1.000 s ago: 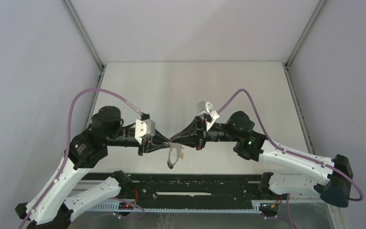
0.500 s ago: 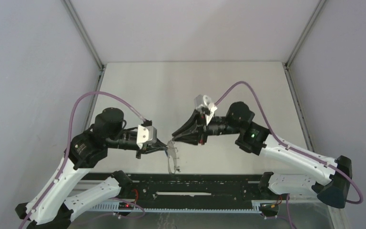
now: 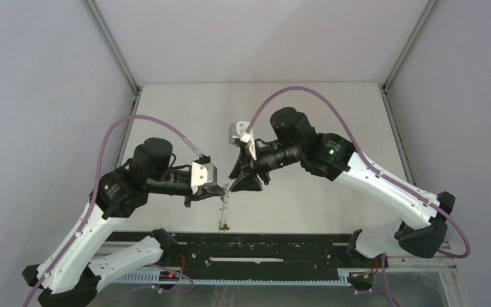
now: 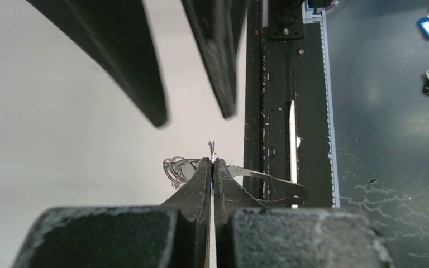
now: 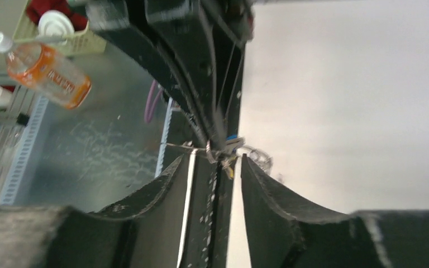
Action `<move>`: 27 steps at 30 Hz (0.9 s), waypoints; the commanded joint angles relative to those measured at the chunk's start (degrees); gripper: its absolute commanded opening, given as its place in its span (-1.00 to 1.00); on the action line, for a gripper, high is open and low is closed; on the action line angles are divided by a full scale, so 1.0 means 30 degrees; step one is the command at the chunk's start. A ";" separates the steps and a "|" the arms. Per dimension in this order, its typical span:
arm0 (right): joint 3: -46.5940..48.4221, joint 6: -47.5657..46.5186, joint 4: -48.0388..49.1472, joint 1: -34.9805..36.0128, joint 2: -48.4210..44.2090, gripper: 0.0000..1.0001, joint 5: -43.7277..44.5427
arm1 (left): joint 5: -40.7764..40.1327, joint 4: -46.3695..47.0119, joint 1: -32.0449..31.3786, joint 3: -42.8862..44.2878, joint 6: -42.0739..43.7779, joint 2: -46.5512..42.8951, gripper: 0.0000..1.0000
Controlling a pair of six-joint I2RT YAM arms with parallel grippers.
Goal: Put the keys on the keyring
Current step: Adjust the key on the keyring.
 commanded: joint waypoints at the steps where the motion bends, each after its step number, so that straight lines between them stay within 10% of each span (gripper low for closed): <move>1: 0.1126 -0.1439 -0.2659 0.0726 0.0539 -0.10 0.0230 | -0.0172 0.1819 0.0016 0.0778 -0.0616 -0.0236 -0.99; 27: 0.1234 -0.1504 -0.1008 0.1345 0.1145 -0.58 0.1710 | 0.0646 0.2352 0.0017 0.0041 -0.1470 -0.0507 -0.99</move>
